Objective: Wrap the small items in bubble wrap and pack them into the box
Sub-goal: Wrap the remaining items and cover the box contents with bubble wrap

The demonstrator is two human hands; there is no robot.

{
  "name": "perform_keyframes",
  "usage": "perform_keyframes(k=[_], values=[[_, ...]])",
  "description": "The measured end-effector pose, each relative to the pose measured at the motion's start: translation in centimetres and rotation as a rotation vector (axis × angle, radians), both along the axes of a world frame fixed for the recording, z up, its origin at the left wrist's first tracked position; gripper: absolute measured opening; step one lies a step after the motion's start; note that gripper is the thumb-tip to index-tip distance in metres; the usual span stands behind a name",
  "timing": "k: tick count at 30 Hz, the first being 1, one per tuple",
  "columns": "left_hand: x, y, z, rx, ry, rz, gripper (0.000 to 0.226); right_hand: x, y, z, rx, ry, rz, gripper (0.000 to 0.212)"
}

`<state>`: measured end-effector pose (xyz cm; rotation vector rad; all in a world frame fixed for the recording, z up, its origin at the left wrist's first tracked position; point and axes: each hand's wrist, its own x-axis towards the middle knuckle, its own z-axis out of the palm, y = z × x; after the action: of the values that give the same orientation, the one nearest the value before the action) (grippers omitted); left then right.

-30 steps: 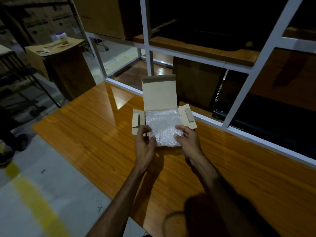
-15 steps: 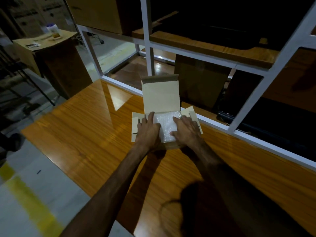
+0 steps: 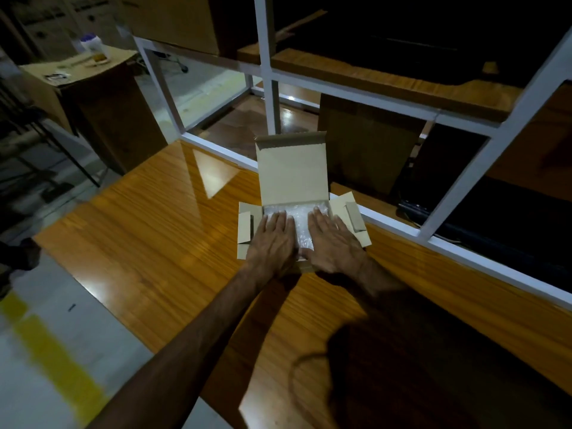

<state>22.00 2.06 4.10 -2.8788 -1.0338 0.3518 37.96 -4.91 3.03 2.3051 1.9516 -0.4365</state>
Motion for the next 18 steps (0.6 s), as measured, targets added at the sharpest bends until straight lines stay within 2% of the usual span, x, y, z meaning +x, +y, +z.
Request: perform_keyframes(k=[4,13,15,18], values=[[0.0,1.1,-0.5,0.014,0.103,-0.012,0.085,-0.1,0.1,-0.1,-0.016,-0.026,0.0,0.093],[0.3,2.1,-0.7,0.0,0.138,-0.044,0.085,0.1,0.9,0.4,-0.101,-0.065,0.018,0.092],[0.0,2.1,-0.4,0.001,0.136,-0.061,0.081,0.4,0.6,1.0,-0.085,-0.059,0.042,0.085],[-0.2,2.5,0.2,0.05,0.129,-0.089,0.07,1.7,0.2,1.8,0.014,-0.087,0.117,0.063]])
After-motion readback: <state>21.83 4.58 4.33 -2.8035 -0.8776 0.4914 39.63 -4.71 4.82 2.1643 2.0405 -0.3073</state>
